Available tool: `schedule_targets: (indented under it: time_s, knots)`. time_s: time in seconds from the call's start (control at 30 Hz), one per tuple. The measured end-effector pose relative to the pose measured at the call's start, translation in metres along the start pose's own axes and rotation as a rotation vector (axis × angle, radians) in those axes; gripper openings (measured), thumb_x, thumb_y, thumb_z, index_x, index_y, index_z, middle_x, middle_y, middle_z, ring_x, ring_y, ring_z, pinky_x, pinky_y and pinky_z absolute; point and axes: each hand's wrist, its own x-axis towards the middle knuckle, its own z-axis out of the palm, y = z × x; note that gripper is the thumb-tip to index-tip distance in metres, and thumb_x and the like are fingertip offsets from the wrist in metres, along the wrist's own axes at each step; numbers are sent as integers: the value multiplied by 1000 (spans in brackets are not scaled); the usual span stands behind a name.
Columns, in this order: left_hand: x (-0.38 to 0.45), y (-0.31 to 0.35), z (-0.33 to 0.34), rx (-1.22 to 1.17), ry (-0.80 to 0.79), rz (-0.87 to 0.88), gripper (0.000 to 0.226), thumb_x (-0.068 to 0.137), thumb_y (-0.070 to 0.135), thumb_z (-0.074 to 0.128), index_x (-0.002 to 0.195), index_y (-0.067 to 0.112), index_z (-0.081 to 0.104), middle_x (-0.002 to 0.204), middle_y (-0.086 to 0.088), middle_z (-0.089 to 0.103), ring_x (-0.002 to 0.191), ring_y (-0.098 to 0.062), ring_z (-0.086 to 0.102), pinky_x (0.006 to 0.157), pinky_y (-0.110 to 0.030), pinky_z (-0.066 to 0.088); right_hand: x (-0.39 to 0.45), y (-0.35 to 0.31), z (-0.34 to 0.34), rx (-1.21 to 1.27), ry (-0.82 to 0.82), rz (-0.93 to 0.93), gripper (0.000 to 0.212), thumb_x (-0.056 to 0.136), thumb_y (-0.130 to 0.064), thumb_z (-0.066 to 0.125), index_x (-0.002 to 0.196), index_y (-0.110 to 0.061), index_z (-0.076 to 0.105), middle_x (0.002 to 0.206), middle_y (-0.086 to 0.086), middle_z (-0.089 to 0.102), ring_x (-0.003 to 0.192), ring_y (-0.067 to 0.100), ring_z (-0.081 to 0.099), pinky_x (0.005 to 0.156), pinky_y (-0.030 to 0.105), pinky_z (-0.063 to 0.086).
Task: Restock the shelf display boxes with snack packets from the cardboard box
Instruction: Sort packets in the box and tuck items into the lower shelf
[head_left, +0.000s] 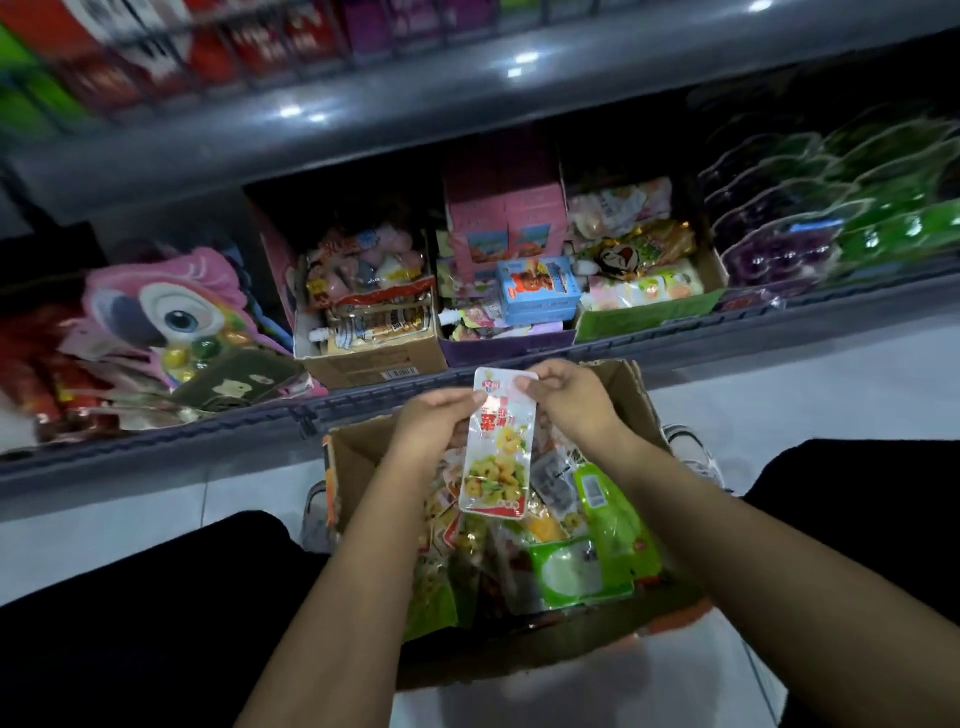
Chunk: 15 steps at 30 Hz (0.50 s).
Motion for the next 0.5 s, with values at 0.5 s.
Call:
schedule_targets:
  time_s: [0.5]
  knots:
    - [-141, 208, -2, 276, -136, 459, 15, 85, 28, 67, 82, 14, 69, 77, -2, 73, 55, -11, 62, 49, -21, 46, -71, -215, -89, 44, 81, -505, 10, 85, -22, 67, 78, -15, 65, 66, -2, 67, 57, 6, 60, 60, 25, 46]
